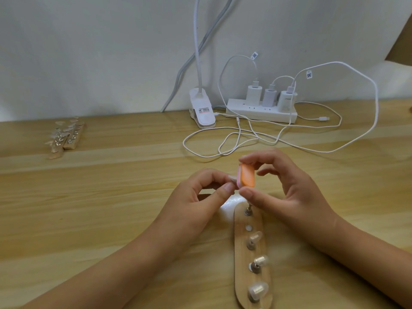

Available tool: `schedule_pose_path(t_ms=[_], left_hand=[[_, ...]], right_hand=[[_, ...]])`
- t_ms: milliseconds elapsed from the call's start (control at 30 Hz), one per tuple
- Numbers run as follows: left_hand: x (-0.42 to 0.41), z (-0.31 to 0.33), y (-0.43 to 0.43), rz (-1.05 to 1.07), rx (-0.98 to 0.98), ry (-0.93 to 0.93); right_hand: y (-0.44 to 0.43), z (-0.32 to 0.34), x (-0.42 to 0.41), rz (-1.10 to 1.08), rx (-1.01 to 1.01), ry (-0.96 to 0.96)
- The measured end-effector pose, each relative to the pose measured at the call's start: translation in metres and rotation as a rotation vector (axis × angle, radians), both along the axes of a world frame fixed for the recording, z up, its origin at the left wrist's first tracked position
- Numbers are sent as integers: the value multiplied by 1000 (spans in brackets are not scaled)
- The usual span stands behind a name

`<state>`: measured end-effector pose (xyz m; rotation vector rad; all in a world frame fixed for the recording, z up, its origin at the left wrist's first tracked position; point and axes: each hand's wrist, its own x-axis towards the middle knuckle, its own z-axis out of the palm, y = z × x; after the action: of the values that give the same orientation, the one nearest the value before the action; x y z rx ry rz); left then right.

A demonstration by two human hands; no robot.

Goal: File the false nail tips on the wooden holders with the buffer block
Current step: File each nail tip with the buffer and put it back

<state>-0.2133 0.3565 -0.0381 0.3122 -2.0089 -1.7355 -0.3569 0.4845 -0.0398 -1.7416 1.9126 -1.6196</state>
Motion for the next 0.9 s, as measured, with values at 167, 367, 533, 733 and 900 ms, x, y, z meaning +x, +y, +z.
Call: schedule_pose_path(t_ms=[167, 367, 533, 733, 900], left_hand=[[0, -1, 0, 19, 1, -3], [1, -1, 0, 14, -5, -8], [1, -3, 2, -12, 1, 4], [0, -3, 3, -47, 28, 47], [0, -4, 2, -50, -19, 28]], right_hand=[[0, -1, 0, -5, 6, -19], [-2, 0, -2, -20, 8, -4], [1, 3, -6, -13, -9, -229], [0, 2, -3, 17, 58, -138], [1, 1, 2, 44, 18, -1]])
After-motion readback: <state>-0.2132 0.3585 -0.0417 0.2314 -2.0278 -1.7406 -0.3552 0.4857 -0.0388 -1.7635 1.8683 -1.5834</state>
